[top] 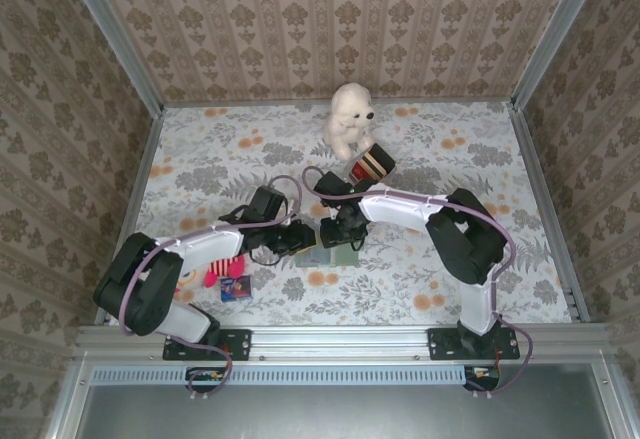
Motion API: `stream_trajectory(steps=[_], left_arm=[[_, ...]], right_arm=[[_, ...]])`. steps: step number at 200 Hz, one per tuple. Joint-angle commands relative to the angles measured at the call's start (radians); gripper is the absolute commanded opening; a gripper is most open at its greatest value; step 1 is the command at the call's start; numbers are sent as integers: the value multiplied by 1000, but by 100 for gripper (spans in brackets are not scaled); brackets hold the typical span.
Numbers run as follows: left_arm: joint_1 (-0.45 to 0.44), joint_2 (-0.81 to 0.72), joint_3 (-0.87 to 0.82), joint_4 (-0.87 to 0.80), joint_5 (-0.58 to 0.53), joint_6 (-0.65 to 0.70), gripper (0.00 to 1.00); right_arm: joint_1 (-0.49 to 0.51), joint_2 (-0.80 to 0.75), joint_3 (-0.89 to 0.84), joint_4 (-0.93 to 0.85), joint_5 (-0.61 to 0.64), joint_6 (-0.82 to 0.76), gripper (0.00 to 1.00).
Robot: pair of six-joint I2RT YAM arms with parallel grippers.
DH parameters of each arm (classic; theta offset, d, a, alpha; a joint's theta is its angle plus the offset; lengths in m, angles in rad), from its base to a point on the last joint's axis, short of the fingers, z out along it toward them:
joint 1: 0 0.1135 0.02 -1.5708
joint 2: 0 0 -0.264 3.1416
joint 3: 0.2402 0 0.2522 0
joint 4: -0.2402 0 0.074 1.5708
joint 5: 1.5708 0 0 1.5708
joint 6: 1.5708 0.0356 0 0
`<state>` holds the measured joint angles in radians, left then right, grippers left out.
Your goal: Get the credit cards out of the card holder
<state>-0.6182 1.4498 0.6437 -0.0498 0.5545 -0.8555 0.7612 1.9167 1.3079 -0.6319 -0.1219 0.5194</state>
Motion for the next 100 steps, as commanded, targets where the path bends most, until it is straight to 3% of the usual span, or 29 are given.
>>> stream_trajectory(steps=[1,61,100], left_arm=[[-10,-23,26,31,31,22,22],[-31,-18,29,112,73,-2,27],[-53,6,36,128,70,-5,27]], right_arm=[[-12,-78,-21,32,-23,32,42],[-42,-228,-111,89,11,119,45],[-86,-289,-197,197,-60,195,45]])
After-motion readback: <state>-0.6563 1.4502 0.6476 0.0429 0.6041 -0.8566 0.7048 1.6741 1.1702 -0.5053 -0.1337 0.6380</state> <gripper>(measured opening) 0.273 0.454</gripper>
